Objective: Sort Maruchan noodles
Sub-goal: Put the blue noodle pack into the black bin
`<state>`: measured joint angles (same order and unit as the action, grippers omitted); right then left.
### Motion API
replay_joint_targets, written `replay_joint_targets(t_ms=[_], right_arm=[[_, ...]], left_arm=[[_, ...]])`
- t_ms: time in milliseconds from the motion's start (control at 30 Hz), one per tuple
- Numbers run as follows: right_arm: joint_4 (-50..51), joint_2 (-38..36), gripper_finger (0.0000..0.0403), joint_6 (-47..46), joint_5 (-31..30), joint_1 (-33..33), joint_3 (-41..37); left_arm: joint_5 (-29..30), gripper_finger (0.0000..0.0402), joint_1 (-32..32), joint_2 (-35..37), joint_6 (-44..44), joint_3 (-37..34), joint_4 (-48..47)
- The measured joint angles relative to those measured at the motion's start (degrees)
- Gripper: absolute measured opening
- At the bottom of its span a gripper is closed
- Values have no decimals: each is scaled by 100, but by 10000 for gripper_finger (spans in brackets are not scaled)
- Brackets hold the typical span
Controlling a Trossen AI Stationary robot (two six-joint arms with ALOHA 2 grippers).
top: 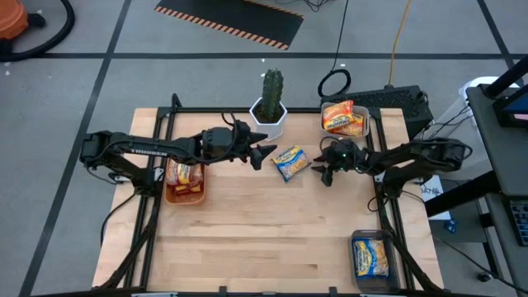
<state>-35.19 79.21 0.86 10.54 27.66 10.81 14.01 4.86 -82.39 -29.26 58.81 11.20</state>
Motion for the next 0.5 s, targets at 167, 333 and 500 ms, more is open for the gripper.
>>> replay_joint_targets(t_ms=[167,333,500], right_arm=[[-820,677,164,-8,110,2,-4],[-1654,1320,154,-371,300,2,51],[-1897,1516,109,-524,317,2,61]], left_arm=[[10,317,0,0,-7,0,-23],[10,317,0,1,-130,0,-59],[10,317,0,2,-162,0,-314]])
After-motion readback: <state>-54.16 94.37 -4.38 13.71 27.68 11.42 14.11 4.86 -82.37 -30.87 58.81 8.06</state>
